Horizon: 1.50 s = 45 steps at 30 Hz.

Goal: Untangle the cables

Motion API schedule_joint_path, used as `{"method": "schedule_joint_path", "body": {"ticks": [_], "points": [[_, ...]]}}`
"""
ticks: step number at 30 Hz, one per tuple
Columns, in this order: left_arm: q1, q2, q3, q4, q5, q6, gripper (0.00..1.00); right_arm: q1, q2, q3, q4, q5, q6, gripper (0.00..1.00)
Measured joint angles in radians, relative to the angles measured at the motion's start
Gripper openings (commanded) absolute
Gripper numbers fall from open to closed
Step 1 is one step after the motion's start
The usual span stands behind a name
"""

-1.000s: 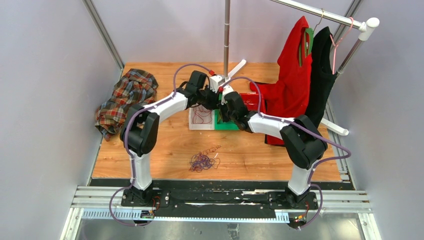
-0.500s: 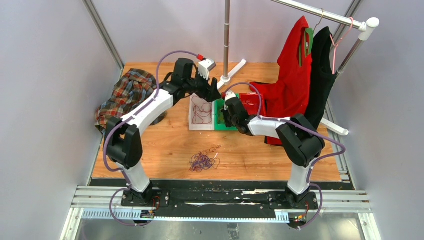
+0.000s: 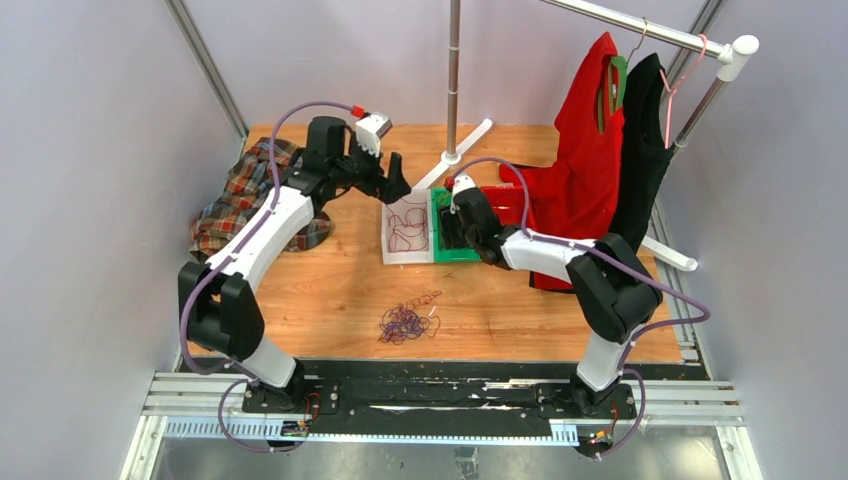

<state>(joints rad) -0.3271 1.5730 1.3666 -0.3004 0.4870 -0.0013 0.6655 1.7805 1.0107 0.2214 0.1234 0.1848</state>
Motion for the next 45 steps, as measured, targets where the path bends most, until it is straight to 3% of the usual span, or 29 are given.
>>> {"method": "schedule_joint_path", "body": {"ticks": [8, 16, 20, 27, 41, 45], "points": [[0.03, -0.14, -0.12, -0.127, 0.0, 0.154, 0.88, 0.0, -0.081, 0.032, -0.053, -0.001, 0.001, 0.5], [0.03, -0.216, -0.222, -0.248, 0.049, 0.33, 0.82, 0.0, -0.186, 0.031, -0.107, 0.008, 0.002, 0.66], [0.026, -0.235, -0.333, -0.298, 0.104, 0.382, 0.78, 0.0, -0.266, 0.012, -0.098, 0.01, 0.005, 0.68], [-0.057, -0.251, -0.425, -0.364, 0.141, 0.477, 0.8, 0.0, -0.272, 0.011, -0.129, -0.053, 0.019, 0.7], [-0.182, -0.256, -0.52, -0.383, 0.156, 0.507, 0.73, 0.009, -0.567, -0.217, -0.12, -0.079, 0.035, 0.71], [-0.208, -0.253, -0.523, -0.374, 0.156, 0.493, 0.59, 0.027, -0.585, -0.248, -0.118, -0.073, 0.035, 0.71]]}}
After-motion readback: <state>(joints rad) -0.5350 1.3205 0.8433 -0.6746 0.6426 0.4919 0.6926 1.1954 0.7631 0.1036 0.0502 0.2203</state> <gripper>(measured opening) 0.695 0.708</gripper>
